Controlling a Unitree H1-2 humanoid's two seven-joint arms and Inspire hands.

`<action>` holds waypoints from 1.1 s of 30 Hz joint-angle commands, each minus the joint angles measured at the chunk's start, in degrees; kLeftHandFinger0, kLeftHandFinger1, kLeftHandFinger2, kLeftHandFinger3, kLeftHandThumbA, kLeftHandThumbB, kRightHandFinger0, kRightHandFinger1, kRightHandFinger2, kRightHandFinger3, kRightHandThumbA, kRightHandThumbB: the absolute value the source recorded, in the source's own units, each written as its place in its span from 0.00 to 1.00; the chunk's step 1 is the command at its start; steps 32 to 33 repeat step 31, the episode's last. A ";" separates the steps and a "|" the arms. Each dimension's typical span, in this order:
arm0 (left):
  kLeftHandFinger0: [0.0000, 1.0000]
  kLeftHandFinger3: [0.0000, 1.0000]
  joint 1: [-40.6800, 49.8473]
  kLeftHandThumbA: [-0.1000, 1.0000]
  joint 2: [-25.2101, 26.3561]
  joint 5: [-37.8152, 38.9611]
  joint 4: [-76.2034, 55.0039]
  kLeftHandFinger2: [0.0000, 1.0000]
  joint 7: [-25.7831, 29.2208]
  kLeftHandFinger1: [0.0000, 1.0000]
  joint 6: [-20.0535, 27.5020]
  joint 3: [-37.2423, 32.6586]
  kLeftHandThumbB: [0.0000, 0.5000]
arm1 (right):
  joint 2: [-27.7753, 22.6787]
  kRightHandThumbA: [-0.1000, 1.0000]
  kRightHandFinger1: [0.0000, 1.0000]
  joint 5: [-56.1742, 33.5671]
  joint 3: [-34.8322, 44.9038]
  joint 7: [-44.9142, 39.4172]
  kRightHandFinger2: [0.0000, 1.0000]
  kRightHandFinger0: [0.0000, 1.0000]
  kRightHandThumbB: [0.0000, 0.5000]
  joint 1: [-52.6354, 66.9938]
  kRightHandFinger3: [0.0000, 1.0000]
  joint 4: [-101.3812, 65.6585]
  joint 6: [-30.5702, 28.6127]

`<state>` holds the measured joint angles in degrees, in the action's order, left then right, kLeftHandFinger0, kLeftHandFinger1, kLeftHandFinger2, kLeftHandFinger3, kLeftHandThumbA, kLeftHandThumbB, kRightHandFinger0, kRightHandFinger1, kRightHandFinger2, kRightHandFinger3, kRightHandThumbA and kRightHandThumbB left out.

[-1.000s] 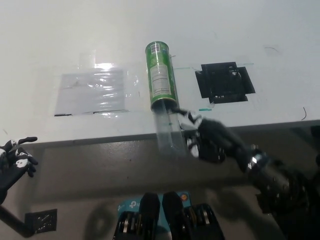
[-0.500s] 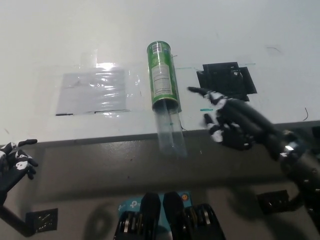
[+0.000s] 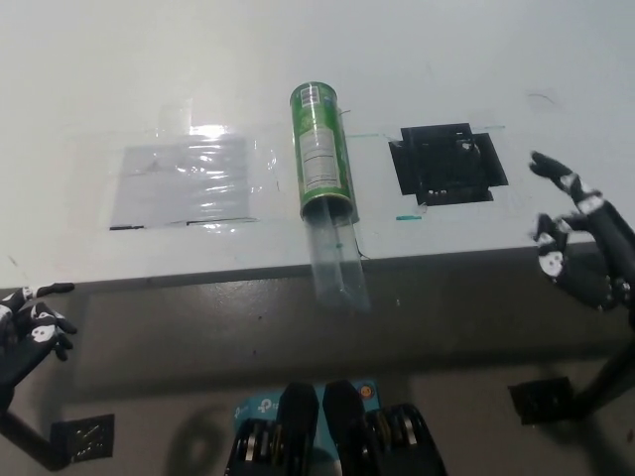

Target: The robot uses its right hand finger to pull out the chips tray kept inside a container in the middle of the desk

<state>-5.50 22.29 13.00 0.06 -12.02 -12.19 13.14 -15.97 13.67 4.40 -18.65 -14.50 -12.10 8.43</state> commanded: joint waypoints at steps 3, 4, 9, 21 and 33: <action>0.31 0.64 -0.17 0.00 0.76 -0.27 -1.69 0.33 0.51 0.30 0.67 0.47 0.19 | 2.35 0.00 0.31 -2.77 3.51 6.98 0.92 0.63 0.43 1.52 1.00 3.54 -3.81; 0.31 0.64 -0.19 0.00 0.80 -0.32 -1.57 0.33 0.46 0.30 0.74 0.44 0.19 | 2.84 0.00 0.35 -3.07 3.97 7.53 0.90 0.57 0.44 1.65 1.00 4.55 -4.51; 0.31 0.64 -0.06 0.00 0.52 -0.14 -1.37 0.32 0.34 0.30 1.17 0.53 0.17 | 5.67 0.00 0.27 -3.10 6.56 12.44 0.72 0.42 0.47 2.09 0.98 10.52 -6.76; 0.31 0.65 -0.04 0.00 0.33 -0.68 -1.38 0.35 0.52 0.30 1.84 0.43 0.17 | 9.85 0.00 0.25 -8.43 11.33 15.90 0.56 0.12 0.50 0.80 0.77 16.16 -4.42; 0.33 0.66 -0.01 0.01 -0.20 -0.83 -1.16 0.35 0.83 0.31 2.07 0.43 0.18 | 9.36 0.00 0.29 -8.64 10.22 16.44 0.54 0.15 0.48 0.03 0.72 15.00 -1.14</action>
